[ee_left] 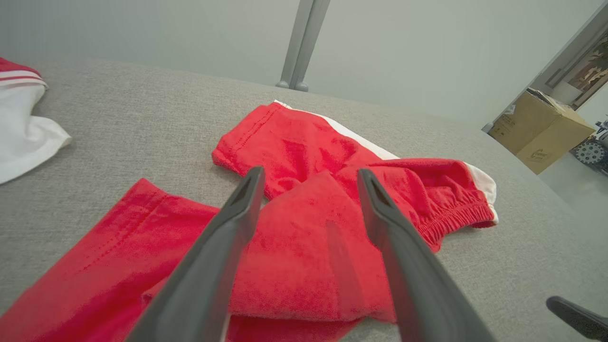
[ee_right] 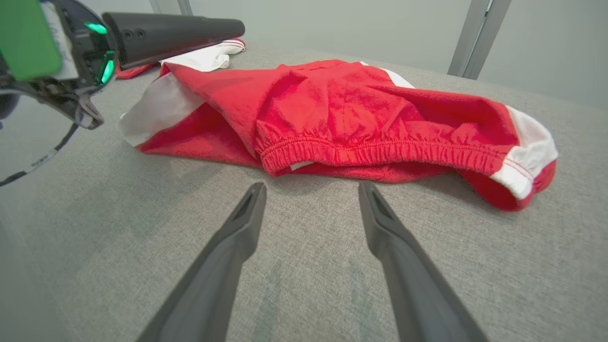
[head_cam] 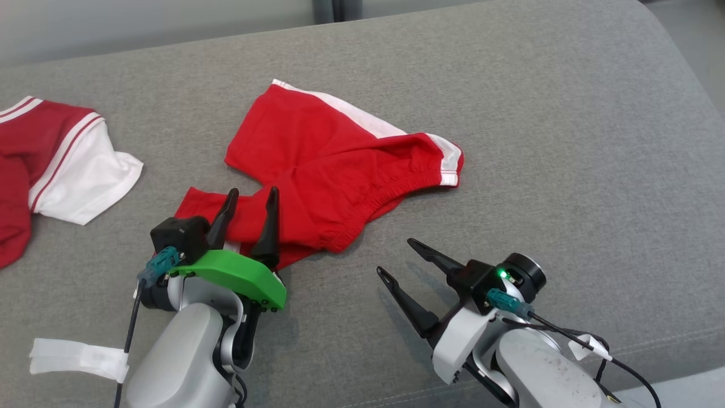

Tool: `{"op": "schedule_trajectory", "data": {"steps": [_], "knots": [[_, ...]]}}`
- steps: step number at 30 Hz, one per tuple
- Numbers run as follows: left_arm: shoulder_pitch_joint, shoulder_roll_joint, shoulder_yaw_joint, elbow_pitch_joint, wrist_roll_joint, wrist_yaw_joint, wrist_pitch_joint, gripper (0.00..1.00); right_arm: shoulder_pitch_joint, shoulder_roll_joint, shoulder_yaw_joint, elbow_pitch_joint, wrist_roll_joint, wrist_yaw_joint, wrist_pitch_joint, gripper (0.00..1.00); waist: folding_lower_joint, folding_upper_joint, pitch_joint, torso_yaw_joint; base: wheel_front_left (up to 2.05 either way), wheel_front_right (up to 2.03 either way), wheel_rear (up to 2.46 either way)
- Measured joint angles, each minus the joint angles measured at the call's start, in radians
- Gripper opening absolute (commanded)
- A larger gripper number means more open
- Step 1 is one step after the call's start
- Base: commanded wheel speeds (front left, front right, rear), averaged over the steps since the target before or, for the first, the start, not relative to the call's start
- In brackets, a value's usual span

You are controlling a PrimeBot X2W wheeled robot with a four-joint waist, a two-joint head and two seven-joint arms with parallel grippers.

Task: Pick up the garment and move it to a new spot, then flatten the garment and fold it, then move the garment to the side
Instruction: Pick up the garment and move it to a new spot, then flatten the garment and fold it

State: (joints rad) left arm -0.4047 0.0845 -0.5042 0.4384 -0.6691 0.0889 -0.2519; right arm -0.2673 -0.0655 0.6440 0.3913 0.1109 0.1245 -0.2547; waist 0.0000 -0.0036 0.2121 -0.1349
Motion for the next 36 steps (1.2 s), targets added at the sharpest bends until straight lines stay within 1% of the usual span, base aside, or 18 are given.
{"op": "schedule_trajectory", "data": {"steps": [2, 7, 13, 18, 22, 23, 26, 28, 29, 30, 31, 33, 34, 35, 36], "knots": [[0.022, -0.006, 0.02, -0.023, -0.007, 0.001, 0.0, 1.0, -0.003, 0.0, 0.009, 0.018, 0.012, 0.0, 0.0, 1.0, 0.0, 0.0, -0.004, 0.027, 0.0, 0.0, 0.0], [0.056, -0.011, 0.034, -0.093, -0.004, 0.004, 0.0, 1.0, -0.038, 0.001, 0.01, 0.065, 0.047, 0.0, 0.0, 1.0, 0.0001, 0.0, -0.009, 0.096, 0.0, 0.0, 0.0], [0.073, -0.017, 0.065, -0.201, 0.024, 0.008, 0.0, 1.0, -0.064, 0.001, 0.017, 0.143, 0.085, 0.0, 0.0, 1.0, 0.0, 0.0, -0.005, 0.178, 0.0, 0.0, 0.0], [0.093, -0.026, 0.066, -0.248, 0.033, 0.008, 0.0, 1.0, -0.075, -0.001, -0.023, 0.213, 0.128, 0.0, 0.0, 1.0, 0.0, 0.0, 0.005, 0.245, 0.0, 0.0, 0.0], [0.099, -0.032, 0.044, -0.265, 0.04, 0.006, 0.0, 1.0, -0.09, -0.019, -0.061, 0.238, 0.133, 0.0, 0.0, 1.0, 0.0, 0.0, 0.013, 0.299, 0.0, 0.0, 0.0], [0.099, -0.033, 0.041, -0.269, 0.04, -0.001, 0.0, 1.0, -0.099, -0.027, -0.065, 0.241, 0.135, 0.0, 0.0, 1.0, 0.0, 0.0, 0.016, 0.313, 0.0, 0.0, 0.0], [0.099, -0.033, 0.019, -0.279, 0.04, -0.019, 0.0, 1.0, -0.126, -0.053, -0.072, 0.244, 0.121, 0.0, 0.0, 1.0, 0.0, 0.0, 0.023, 0.353, 0.0, 0.0, 0.0], [0.1, -0.036, 0.017, -0.282, 0.04, -0.02, 0.0, 1.0, -0.14, -0.067, -0.064, 0.248, 0.102, 0.0, 0.0, 1.0, 0.0001, 0.0, 0.027, 0.38, 0.0, 0.0, 0.0], [0.101, -0.036, 0.019, -0.283, 0.04, -0.02, 0.0, 1.0, -0.144, -0.071, -0.056, 0.252, 0.091, 0.0, 0.0, 0.94, 0.0001, 0.0, 0.029, 0.393, 0.0, 0.0, 0.0], [0.103, -0.036, 0.02, -0.284, 0.04, -0.02, 0.0, 1.0, -0.145, -0.071, -0.047, 0.257, 0.076, 0.0, 0.0, 0.72, 0.0, 0.0, 0.031, 0.404, 0.0, 0.0, 0.0], [0.105, -0.036, 0.021, -0.285, 0.04, -0.02, 0.0, 1.0, -0.146, -0.072, -0.037, 0.262, 0.063, 0.0, 0.0, 0.53, 0.0, 0.0, 0.032, 0.416, 0.0, 0.0, 0.0], [0.113, -0.036, 0.026, -0.288, 0.04, -0.02, 0.0, 1.0, -0.146, -0.071, -0.017, 0.272, 0.047, 0.0, 0.0, 0.39, 0.0, 0.0, 0.035, 0.436, 0.0, 0.0, 0.0], [0.126, -0.036, 0.038, -0.291, 0.04, -0.02, 0.0, 1.0, -0.152, -0.078, -0.001, 0.283, 0.024, 0.0, 0.0, 0.27, 0.0, 0.0, 0.038, 0.451, 0.0, 0.0, 0.0], [0.13, -0.036, 0.049, -0.295, 0.04, -0.02, 0.0, 1.0, -0.159, -0.083, 0.009, 0.287, 0.009, 0.0, 0.0, 0.2, 0.0, 0.0, 0.04, 0.456, 0.0, 0.0, 0.0], [0.133, -0.035, 0.057, -0.297, 0.04, -0.02, 0.0, 1.0, -0.167, -0.087, 0.015, 0.291, -0.003, 0.0, 0.0, 0.1, 0.0, 0.0, 0.043, 0.457, 0.0, 0.0, 0.0]]}}
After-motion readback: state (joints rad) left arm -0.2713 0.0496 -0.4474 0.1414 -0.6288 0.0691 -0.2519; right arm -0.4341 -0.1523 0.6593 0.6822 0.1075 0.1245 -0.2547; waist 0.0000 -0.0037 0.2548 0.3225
